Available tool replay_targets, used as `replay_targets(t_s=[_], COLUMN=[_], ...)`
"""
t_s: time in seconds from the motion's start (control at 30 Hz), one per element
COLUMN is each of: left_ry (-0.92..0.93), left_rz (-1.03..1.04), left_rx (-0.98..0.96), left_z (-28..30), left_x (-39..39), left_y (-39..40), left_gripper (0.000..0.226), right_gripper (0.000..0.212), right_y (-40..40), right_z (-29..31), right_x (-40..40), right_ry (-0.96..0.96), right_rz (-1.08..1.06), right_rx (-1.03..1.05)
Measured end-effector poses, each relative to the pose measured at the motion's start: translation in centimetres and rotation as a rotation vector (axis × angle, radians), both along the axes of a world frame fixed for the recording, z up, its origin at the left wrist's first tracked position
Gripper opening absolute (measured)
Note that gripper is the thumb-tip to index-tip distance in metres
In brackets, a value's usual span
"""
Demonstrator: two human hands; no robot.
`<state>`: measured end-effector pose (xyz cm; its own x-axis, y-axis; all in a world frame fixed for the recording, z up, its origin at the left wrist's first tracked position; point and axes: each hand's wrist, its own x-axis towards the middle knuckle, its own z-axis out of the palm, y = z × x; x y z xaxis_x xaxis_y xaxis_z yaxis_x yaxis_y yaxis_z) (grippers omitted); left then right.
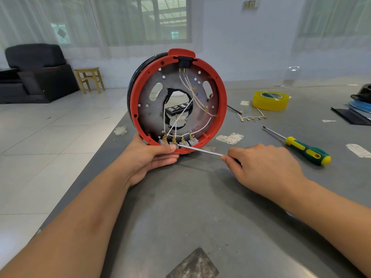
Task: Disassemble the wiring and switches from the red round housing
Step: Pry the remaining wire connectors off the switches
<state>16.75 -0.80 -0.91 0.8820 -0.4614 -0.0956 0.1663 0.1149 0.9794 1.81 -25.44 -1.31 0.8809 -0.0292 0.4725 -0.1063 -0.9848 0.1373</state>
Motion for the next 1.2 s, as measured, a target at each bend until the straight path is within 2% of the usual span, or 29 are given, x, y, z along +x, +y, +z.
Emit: replay_targets(t_s=[0.27, 0.47, 0.57, 0.67, 0.83, 1.2], left_ry=[0.034, 0.035, 0.034, 0.032, 0.031, 0.002], left_rz=[0.031, 0.036, 0.029, 0.027, 0.007, -0.033], left_rx=[-0.029, -0.027, -0.029, -0.035, -0.03, 0.011], left_z=[0.0, -0.1, -0.2, -0.3, -0.3, -0.3], left_x=[0.1, 0.1, 0.2, 0.4, 0.5, 0.5], left_y=[-0.1, -0.2, -0.1, 0.1, 0.1, 0.1], left_gripper=[0.074, 0.075, 0.072, 0.06, 0.078, 0.076], right_gripper=[0.046, 0.046, 0.051, 0.055, 0.054, 0.049], right_y=[-0.2, -0.2, -0.4, -0.9, -0.9, -0.3], right_z=[0.1, 0.3, 0.3, 0.5, 0.5, 1.2], right_x=[0.1, 0.0, 0.0, -0.1, 0.0, -0.1], right_ry=[-0.014, -0.027, -0.017, -0.027, -0.008, 0.063], right_rz=[0.039, 0.038, 0.027, 0.003, 0.008, 0.04], right_rx=[-0.056, -0.144, -0.106, -0.074, -0.065, -0.048])
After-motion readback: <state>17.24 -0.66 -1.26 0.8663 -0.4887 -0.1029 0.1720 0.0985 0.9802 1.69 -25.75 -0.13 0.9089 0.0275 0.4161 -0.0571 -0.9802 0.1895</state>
